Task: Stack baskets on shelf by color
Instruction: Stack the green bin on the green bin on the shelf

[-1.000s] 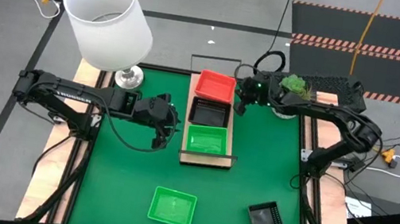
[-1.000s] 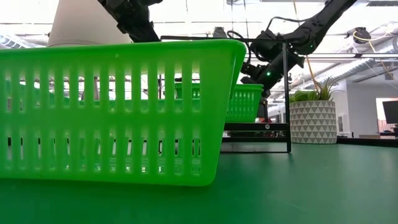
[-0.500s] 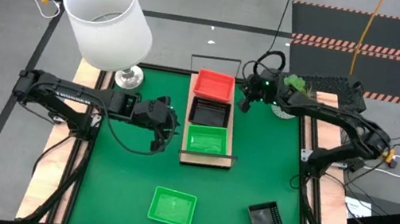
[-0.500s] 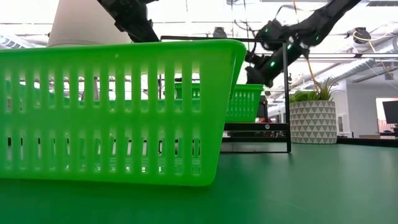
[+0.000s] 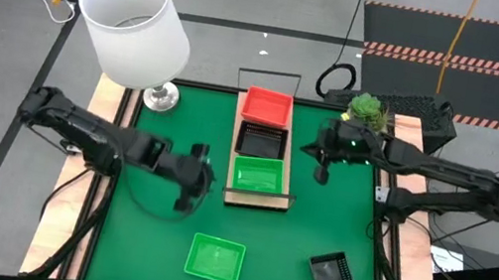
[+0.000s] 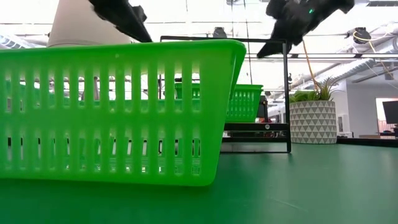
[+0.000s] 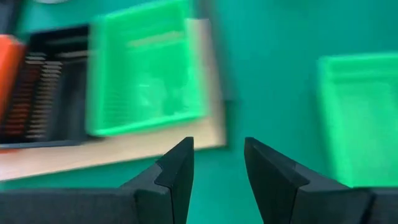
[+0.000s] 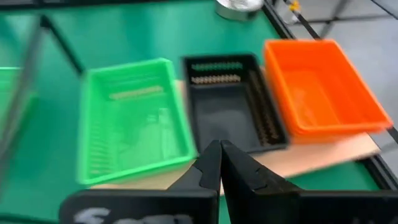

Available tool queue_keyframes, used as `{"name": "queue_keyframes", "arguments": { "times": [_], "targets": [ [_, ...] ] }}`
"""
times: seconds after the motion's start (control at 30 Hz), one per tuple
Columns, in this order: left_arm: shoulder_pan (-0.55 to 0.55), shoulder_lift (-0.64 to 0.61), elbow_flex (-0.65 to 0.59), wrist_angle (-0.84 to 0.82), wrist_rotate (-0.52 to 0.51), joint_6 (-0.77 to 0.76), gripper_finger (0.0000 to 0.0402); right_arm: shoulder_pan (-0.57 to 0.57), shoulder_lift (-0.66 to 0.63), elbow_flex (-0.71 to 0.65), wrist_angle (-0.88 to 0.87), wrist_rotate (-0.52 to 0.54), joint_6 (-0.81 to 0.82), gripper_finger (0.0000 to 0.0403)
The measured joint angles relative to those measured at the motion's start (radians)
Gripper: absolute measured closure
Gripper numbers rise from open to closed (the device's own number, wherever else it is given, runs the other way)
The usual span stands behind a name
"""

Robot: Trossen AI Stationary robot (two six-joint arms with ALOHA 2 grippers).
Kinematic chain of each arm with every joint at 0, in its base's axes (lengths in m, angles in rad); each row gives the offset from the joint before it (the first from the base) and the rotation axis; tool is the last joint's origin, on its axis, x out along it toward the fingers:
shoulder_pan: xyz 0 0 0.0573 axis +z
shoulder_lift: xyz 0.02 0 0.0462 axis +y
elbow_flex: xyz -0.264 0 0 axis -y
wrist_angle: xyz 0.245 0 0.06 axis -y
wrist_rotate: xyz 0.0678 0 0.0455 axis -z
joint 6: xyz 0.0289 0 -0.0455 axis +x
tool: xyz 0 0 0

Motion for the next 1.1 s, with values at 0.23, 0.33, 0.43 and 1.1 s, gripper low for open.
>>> {"name": "queue_keyframes", "arguments": {
  "times": [0.23,0.33,0.43,1.1],
  "targets": [
    [-0.304,0.096,0.000,0.032,-0.057,-0.173,0.0257,0.093,-0.065,0.000,-0.035,0.000,0.003,0.0399],
    [-0.402,0.165,0.000,0.097,-0.058,-0.236,0.0257,0.109,-0.083,0.000,-0.061,0.000,0.005,0.0399],
    [-0.475,0.229,0.000,0.135,-0.056,-0.276,0.0257,0.119,-0.094,-0.001,-0.074,0.000,0.005,0.0399],
    [-0.562,0.440,0.000,0.296,-0.155,-0.564,0.0208,0.200,-0.096,-0.008,-0.100,0.004,0.075,0.0399]
  ]
}}
